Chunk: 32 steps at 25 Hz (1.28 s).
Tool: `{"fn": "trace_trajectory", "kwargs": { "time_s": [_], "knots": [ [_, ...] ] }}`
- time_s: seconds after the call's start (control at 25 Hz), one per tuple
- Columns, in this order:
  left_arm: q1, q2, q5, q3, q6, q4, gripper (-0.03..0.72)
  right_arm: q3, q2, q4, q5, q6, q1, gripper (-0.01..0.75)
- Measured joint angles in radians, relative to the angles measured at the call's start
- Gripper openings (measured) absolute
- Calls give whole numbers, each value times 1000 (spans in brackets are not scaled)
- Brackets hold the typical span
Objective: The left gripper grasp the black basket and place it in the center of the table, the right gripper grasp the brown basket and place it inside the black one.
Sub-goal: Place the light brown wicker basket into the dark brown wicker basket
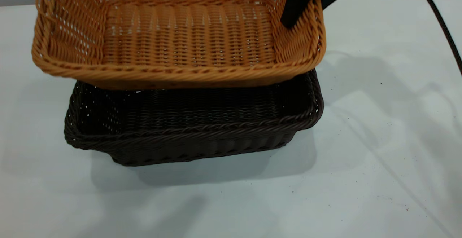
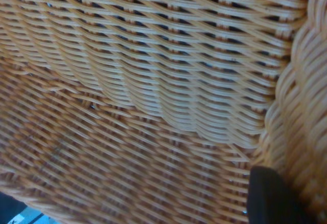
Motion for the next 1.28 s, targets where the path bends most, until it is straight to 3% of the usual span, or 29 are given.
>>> {"fn": "trace_trajectory", "kwargs": {
  "time_s": [0.44,1.28],
  "knots": [
    [0,0,-7,0,0,0,558,2,10,-91,3,39,1,103],
    [0,0,-38,0,0,0,558,6,-64,-60,1,87,0,103]
  ]
}}
